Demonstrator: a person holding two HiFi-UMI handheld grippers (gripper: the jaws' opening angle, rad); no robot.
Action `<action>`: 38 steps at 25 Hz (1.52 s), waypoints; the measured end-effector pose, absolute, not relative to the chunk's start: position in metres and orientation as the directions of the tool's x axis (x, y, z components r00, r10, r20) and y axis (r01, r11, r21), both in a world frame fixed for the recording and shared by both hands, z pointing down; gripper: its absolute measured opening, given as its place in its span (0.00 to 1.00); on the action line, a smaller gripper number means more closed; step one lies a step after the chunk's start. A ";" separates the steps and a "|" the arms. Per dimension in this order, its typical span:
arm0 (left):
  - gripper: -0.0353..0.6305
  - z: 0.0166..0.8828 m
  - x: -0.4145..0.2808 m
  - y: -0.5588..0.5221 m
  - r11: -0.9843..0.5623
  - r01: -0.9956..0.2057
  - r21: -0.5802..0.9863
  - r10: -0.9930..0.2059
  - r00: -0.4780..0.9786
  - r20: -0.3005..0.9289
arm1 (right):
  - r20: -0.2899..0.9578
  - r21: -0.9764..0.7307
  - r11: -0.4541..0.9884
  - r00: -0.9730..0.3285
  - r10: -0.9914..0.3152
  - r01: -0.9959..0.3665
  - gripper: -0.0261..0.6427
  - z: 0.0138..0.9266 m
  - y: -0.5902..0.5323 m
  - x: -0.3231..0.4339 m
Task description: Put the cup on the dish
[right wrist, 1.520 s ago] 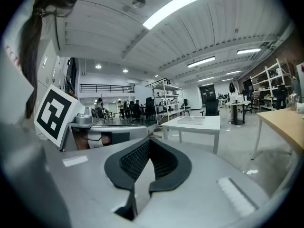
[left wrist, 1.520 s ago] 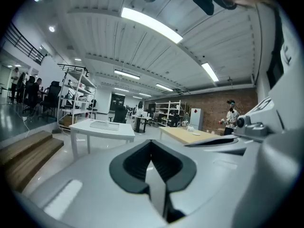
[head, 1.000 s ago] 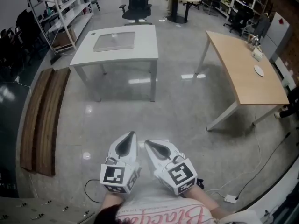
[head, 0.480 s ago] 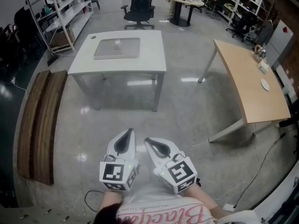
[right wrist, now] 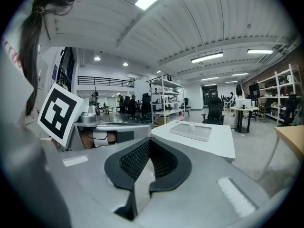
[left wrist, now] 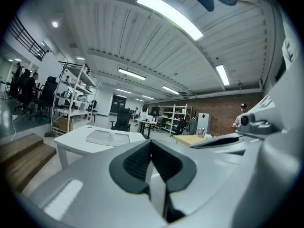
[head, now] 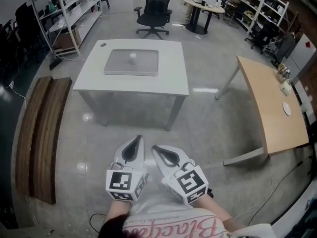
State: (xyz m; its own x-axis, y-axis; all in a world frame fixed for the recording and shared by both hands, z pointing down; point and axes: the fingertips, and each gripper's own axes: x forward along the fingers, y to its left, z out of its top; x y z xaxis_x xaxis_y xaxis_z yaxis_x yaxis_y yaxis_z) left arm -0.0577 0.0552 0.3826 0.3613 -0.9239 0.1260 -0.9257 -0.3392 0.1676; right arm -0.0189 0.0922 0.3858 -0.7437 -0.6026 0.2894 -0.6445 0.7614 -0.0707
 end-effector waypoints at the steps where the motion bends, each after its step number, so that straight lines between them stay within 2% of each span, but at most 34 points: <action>1: 0.05 0.383 -0.061 0.047 -0.338 -0.926 0.167 -0.924 0.360 0.125 | 0.289 -0.069 0.762 -0.744 -0.602 -0.643 0.04 0.385 0.084 -0.022; 15: 0.05 0.389 -0.084 -0.039 -0.370 -0.918 0.145 -0.910 0.389 0.140 | 0.287 -0.085 0.736 -0.724 -0.627 -0.671 0.04 0.389 -0.003 -0.051; 23: 0.05 0.399 -0.083 -0.071 -0.372 -0.913 0.170 -0.905 0.397 0.153 | 0.316 -0.100 0.725 -0.712 -0.627 -0.682 0.04 0.399 -0.040 -0.043; 38: 0.05 0.416 -0.112 -0.216 -0.296 -0.950 0.097 -0.922 0.310 0.230 | 0.320 -0.121 0.763 -0.752 -0.576 -0.635 0.04 0.399 -0.171 -0.053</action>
